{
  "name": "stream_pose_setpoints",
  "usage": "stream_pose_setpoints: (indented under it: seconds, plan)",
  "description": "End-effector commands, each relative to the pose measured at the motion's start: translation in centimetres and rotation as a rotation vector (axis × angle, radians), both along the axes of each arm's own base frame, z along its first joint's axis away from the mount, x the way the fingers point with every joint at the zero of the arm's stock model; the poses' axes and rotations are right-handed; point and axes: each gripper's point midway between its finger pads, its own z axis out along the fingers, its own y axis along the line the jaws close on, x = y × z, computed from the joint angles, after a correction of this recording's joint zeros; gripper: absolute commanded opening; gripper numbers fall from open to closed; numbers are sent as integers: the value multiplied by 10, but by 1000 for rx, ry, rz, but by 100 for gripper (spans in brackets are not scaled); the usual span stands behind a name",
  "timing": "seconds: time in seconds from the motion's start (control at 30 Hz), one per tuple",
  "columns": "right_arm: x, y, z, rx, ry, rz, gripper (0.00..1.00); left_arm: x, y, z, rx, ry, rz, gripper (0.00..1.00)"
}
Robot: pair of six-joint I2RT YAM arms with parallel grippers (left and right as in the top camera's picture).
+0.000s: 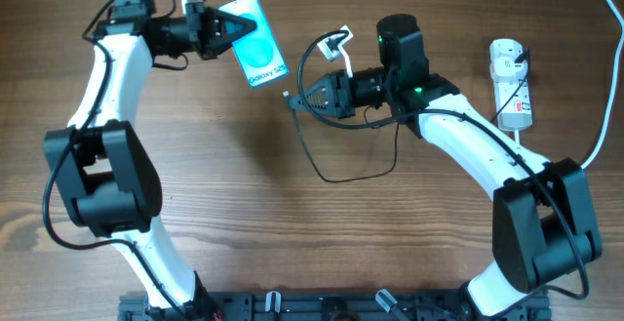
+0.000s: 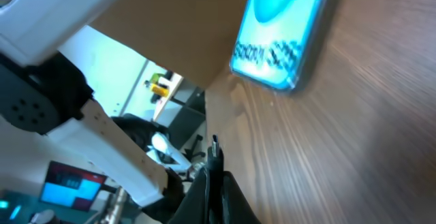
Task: Plug charger to phone and switch on socket
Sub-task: 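Lift the plug with the right gripper toward the phone's bottom port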
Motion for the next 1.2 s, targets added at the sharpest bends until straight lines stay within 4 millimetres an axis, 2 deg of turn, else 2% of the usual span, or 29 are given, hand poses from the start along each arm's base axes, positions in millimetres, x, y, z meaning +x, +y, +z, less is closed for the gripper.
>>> stream_pose_setpoints:
  seconds: [0.0, 0.37, 0.53, 0.83, 1.17]
  plan:
    - [-6, 4, -2, -2, 109, 17, 4, -9, -9, 21, -41, -69, -49, 4]
    - [6, 4, -13, -55, 134, -67, 4, -12, -14, 20, -43, -52, -59, 4]
    - [7, 4, -13, -55, 131, -70, 4, -12, -14, 20, -44, -45, -59, 4]
    - [8, 4, -14, -57, 132, -76, 4, -17, -33, 19, -38, -50, -98, 4]
    - [9, 2, -14, -58, 135, -81, 4, -17, -32, 19, -39, -50, -97, 4]
